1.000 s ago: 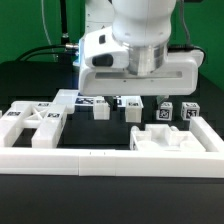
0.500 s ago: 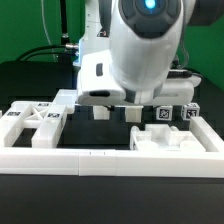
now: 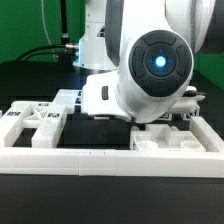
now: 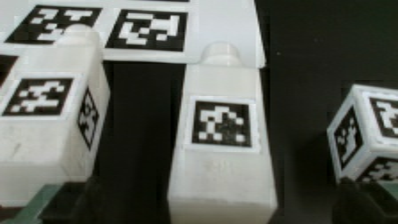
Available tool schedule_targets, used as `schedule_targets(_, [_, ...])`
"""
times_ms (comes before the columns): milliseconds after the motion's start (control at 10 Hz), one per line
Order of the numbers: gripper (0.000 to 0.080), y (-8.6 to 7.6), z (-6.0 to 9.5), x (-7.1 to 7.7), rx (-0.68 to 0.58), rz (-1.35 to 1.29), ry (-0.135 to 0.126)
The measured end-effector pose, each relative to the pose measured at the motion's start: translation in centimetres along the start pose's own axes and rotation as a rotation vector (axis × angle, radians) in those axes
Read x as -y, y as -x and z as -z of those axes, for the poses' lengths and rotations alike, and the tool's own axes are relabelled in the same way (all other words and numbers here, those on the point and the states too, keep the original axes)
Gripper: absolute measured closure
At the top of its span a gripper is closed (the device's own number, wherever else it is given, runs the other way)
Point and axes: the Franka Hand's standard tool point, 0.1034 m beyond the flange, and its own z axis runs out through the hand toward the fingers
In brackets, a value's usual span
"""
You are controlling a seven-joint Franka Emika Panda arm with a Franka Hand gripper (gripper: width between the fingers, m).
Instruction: Assemble chair
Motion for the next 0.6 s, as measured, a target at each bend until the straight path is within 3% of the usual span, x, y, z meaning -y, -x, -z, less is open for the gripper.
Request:
schedule_targets(300, [0.0151, -0.08, -1.13, -0.25, 0.013, -0.009, -0.010])
schedule_targets(500, [0.0423, -0.05, -1.35, -0.38, 0.018, -0.010, -0.011])
schedule_targets(600, [0.0423, -0.06, -1.32, -0.39, 0.017, -0.009, -0.011])
